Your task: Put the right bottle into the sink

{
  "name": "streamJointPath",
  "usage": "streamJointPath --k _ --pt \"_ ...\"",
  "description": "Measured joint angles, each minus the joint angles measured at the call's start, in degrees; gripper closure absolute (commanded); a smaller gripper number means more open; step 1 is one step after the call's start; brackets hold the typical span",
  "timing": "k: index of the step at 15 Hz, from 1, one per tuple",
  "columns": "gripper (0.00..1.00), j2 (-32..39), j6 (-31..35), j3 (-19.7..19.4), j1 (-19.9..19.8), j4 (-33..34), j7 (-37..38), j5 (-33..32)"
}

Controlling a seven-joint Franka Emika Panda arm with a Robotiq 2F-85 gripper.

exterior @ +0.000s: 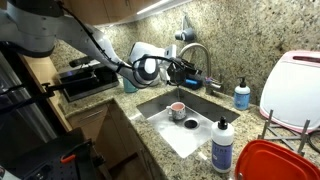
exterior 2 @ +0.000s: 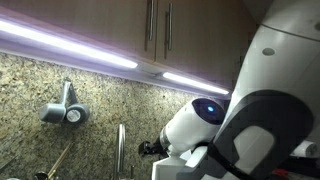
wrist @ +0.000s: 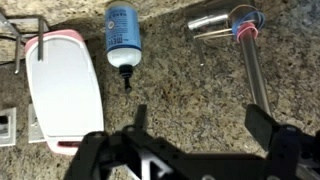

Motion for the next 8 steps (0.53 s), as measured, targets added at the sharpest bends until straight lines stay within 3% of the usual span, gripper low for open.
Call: streamJointPath --k 8 --pt "0.0 -4.01 -0.05 0.78 -0.62 3.33 3.45 2.01"
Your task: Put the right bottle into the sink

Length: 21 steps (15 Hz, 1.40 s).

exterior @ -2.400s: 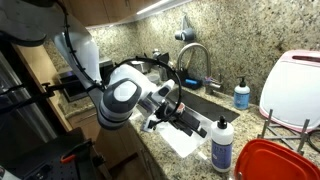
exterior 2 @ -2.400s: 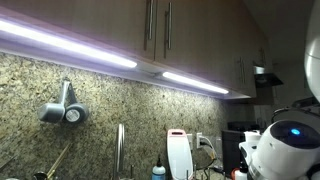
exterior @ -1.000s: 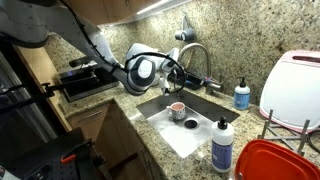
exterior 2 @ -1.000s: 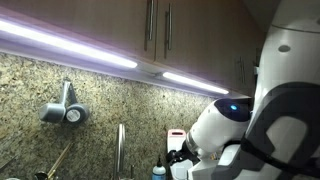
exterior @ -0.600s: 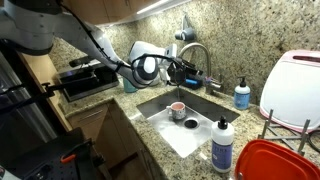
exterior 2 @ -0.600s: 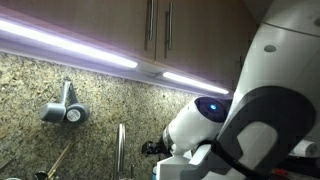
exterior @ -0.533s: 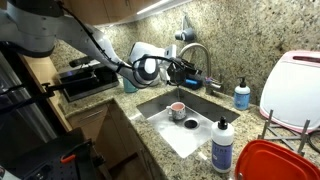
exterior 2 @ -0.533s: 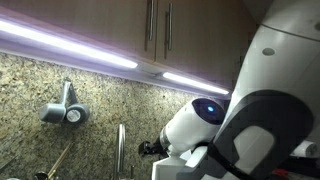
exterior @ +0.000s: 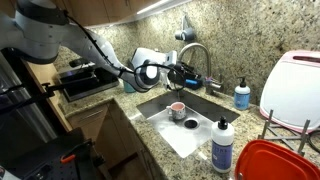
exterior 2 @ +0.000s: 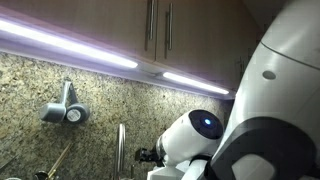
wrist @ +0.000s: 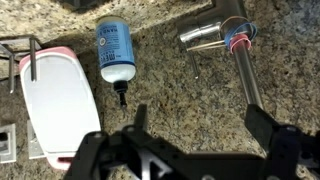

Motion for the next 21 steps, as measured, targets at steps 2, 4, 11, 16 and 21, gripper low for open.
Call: streamJointPath --k 2,4,11,16,21 --pt "0.0 0.0 0.0 0.0 -0.01 0.04 0.0 0.0" --pt "0.0 0.0 0.0 0.0 0.11 0.15 -0.02 -0.2" --pt "0.0 -0.19 -0.04 0.97 -0.7 11.46 4.62 0.74" --pt "0.0 -2.57 -0.04 2.65 -3.33 18.6 8.92 1.82" --pt "0.0 -3.29 -0.04 2.67 -3.73 19.81 8.97 2.13"
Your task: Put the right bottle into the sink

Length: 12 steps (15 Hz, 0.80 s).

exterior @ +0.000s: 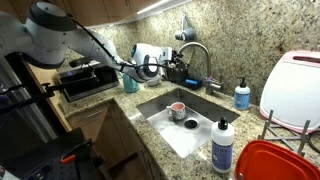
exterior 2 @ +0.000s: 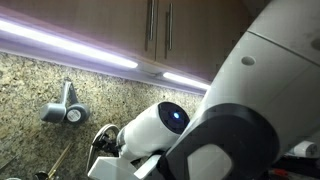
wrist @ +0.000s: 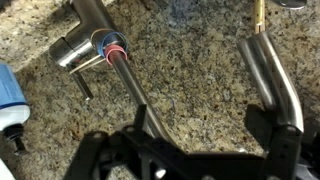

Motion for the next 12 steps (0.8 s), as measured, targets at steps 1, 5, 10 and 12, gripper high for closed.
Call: streamJointPath --k 1,5,10,12 --pt "0.0 -0.01 0.0 0.0 -0.01 0.02 0.0 0.0" --pt "0.0 -0.03 0.0 0.0 -0.03 0.07 0.0 0.01" --pt "0.0 -0.04 0.0 0.0 -0.04 0.09 0.0 0.01" --pt "0.0 -0.04 0.0 0.0 -0.04 0.09 0.0 0.01"
